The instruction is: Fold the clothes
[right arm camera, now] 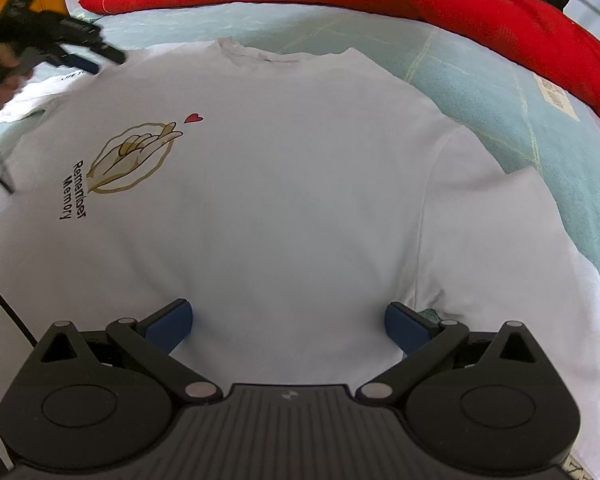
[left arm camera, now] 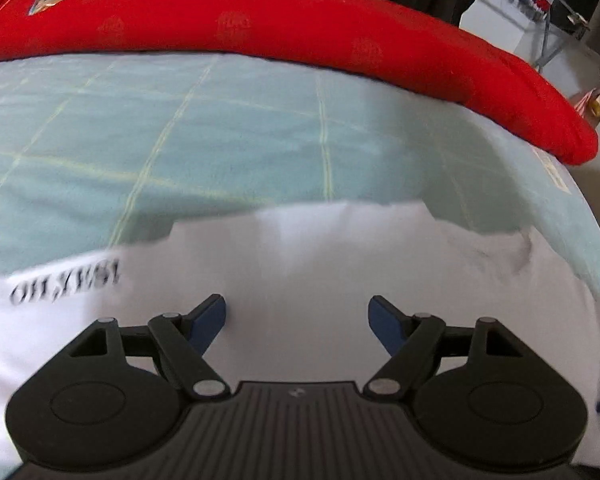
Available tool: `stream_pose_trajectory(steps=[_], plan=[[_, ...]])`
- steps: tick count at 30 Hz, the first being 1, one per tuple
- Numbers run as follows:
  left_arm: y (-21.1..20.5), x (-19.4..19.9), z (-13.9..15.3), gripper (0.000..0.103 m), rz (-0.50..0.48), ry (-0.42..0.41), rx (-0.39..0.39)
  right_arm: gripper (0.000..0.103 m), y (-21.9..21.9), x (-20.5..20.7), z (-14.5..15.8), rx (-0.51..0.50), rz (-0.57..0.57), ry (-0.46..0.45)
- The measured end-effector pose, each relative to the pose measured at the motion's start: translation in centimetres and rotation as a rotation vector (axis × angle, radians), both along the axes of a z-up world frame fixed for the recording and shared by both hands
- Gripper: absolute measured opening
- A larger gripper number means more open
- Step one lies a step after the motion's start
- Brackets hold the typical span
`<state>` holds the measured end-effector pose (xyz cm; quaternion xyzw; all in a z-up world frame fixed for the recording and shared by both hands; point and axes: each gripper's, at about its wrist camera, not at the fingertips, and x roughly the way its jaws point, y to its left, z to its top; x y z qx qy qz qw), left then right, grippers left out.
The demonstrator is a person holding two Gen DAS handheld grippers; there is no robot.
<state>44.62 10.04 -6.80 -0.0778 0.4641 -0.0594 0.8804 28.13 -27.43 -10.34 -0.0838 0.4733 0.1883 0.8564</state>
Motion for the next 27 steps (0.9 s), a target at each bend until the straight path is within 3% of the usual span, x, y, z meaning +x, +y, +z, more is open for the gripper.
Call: stream_pose_trajectory(steps=[3,6,10,14,17,22,27], plan=[[1.3,2.5,-1.0,0.078,0.032,0.001,0.013,0.103,0.5,-0.1,0.0,-0.016,-0.019,-0.007],[2.6,3.5,0.0,0.077,0.053,0.008,0.023,0.103,1.0,0.1,0.1,-0.038,-0.038,0.006],[3.2,1.9,2.3,0.078,0.016,0.027,0.048,0.103,1.5,0.8,0.8,-0.067,-0.067,0.055],[4.3,-0.2,2.2,0.081,-0.028,0.079,0.049,0.103,2.3,1.3,2.3,-0.040,-0.127,0.050],[5.8,-0.8,0.6,0.080,-0.010,0.109,0.063,0.103,3.7,1.8,3.2,-0.024,-0.147,0.028],[9.3,-1.6,0.0,0.080,0.041,0.082,0.144,0.103,7.5,3.8,3.5,-0.011,-0.125,0.019],[13.9,-3.7,0.8,0.083,0.097,0.060,0.081,0.103,11.8,5.4,4.1,-0.002,-0.055,0.003]])
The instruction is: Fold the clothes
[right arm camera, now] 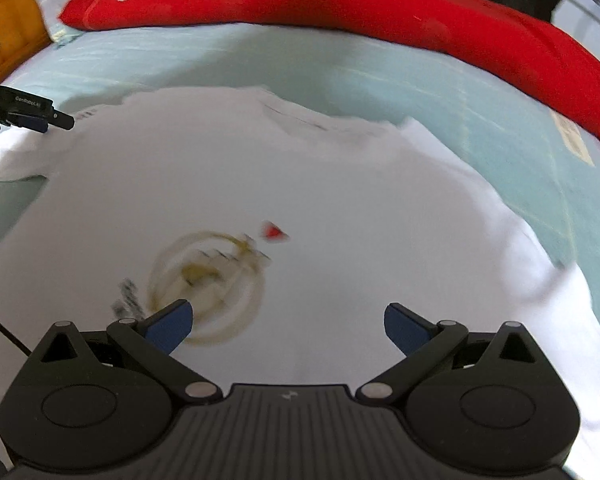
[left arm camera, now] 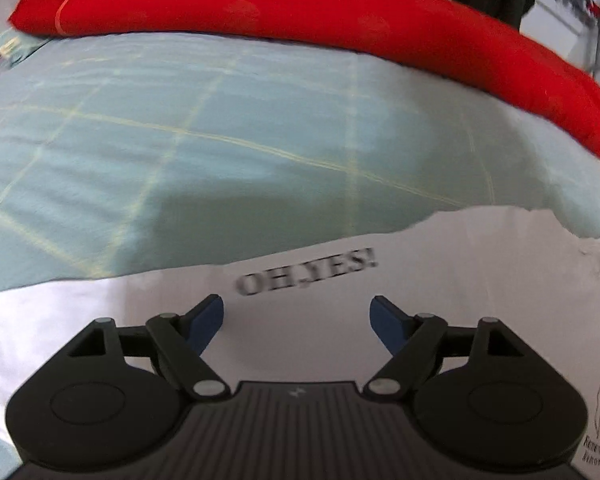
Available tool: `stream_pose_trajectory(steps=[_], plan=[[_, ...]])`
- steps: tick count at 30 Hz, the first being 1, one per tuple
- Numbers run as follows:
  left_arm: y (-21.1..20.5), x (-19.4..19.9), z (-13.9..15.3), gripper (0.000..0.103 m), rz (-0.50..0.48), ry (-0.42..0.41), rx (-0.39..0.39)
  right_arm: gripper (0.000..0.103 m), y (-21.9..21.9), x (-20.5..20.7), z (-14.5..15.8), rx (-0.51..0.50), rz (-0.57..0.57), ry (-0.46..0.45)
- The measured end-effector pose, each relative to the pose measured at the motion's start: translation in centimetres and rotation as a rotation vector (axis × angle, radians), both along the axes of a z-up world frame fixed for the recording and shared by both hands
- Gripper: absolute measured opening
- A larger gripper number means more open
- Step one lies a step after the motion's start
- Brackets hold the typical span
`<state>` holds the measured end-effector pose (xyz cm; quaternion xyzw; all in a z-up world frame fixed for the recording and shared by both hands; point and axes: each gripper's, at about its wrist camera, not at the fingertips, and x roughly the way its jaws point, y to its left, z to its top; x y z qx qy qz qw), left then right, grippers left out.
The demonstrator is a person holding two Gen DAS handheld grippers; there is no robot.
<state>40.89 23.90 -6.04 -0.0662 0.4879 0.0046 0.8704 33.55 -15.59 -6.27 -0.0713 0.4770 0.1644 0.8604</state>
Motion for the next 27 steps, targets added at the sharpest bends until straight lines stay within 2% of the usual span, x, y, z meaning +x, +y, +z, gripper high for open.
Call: stream_pose_trajectory(steps=[4,9,13,15,18,21,26,27], plan=[[3.0,-1.1,-1.2,0.083,0.025,0.003,0.034,0.103,3.2,1.2,-0.2,0.046,0.038,0.034],[8.2,-2.4,-0.9,0.083,0.141,-0.019,0.043,0.103,6.6,1.6,-0.1,0.030,0.112,0.032],[11.5,-3.0,-0.8,0.083,0.178,-0.011,0.041,0.103,8.6,2.2,-0.2,0.037,0.131,0.060],[12.7,-3.5,-0.4,0.083,0.186,-0.014,0.033,0.103,9.8,2.4,-0.1,0.039,0.149,0.059],[14.3,-4.3,0.1,0.083,0.198,-0.028,-0.019,0.103,11.5,2.7,-0.1,0.037,0.180,0.057],[16.1,-4.8,-0.5,0.083,0.203,-0.008,-0.043,0.103,13.1,3.1,-0.3,0.045,0.208,0.065],[18.9,-5.2,-0.7,0.082,0.245,-0.015,0.042,0.103,15.5,3.9,-0.7,0.043,0.237,0.078],[19.7,-5.2,-0.8,0.082,0.246,-0.010,0.019,0.103,15.8,4.0,-0.8,0.042,0.241,0.080]])
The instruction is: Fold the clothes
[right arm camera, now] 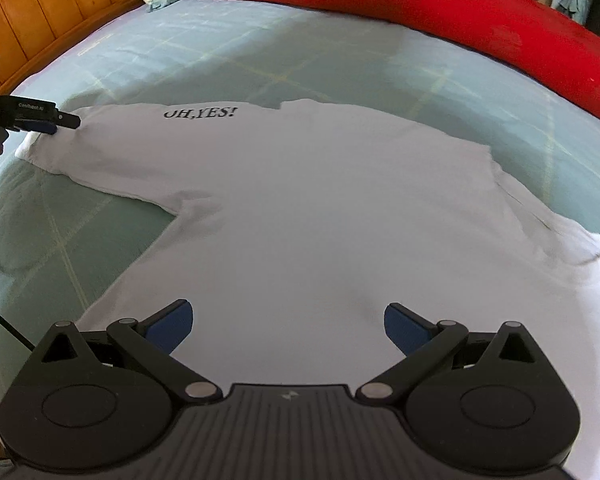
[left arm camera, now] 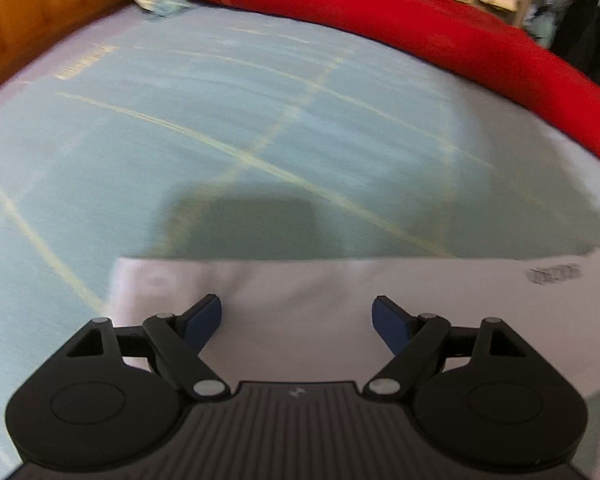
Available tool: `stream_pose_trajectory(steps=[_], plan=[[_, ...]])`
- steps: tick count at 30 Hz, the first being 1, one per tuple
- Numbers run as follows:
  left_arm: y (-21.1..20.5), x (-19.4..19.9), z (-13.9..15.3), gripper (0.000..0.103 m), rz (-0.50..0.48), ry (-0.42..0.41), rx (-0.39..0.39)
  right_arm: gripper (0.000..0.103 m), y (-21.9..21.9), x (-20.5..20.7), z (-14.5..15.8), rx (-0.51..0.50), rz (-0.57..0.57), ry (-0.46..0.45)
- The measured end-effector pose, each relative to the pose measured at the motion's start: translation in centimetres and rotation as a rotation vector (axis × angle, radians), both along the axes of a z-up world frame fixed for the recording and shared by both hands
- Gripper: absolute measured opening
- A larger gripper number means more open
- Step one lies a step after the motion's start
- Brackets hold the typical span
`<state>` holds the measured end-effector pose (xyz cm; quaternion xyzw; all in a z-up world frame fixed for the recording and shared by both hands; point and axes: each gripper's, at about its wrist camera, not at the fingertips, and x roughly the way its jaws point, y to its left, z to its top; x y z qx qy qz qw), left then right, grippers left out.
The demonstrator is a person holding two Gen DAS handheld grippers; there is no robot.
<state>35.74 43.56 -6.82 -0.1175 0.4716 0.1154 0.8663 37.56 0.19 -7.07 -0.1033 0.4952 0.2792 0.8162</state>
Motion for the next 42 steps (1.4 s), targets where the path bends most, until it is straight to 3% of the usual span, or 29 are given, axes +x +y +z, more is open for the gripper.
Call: stream_pose_trajectory(steps=[3,6,10,16,21,24,26,30,33,36,38,40,42], plan=[[0.1,-0.1,0.7,0.082,-0.003,-0.005,-0.025,0.103,0.7,0.4,-0.1,-0.004,0.007,0.002],[-1.9,-0.5,1.2,0.083,-0.125,0.000,0.005,0.103,1.3,0.8,-0.2,-0.001,0.006,0.005],[-3.6,-1.8,-0.3,0.085,-0.267,0.092,0.142,0.103,2.3,1.3,-0.8,-0.010,0.011,0.013],[-2.6,-2.8,0.7,0.082,-0.226,0.125,0.180,0.103,2.3,1.4,-1.4,-0.034,0.007,0.013],[-5.4,-1.5,1.4,0.083,-0.317,0.030,0.131,0.103,2.9,1.6,-0.9,-0.012,-0.011,-0.016],[-6.7,-0.7,-0.2,0.083,-0.347,0.039,0.116,0.103,4.0,2.0,-0.3,0.015,0.002,-0.044],[-6.9,-1.5,-1.2,0.087,-0.373,0.058,0.165,0.103,4.6,2.1,0.0,0.019,0.014,-0.062],[-4.9,-3.1,-0.8,0.088,-0.289,0.097,0.110,0.103,5.7,2.1,0.8,0.022,0.049,-0.107],[-5.1,-2.3,0.4,0.087,-0.289,0.077,0.102,0.103,7.5,1.7,1.6,0.043,0.116,-0.155],[-5.9,-0.8,1.1,0.087,-0.337,0.020,0.079,0.103,10.5,1.6,1.9,0.159,0.213,-0.118],[-6.3,-0.2,0.5,0.087,-0.352,0.028,0.080,0.103,12.7,1.5,1.4,0.205,0.265,-0.105],[-6.0,-1.0,-0.2,0.087,-0.343,0.050,0.078,0.103,14.5,1.7,0.6,0.215,0.294,-0.102],[-5.6,-2.0,-0.9,0.089,-0.331,0.074,0.074,0.103,15.8,2.2,-0.8,0.203,0.293,-0.044]])
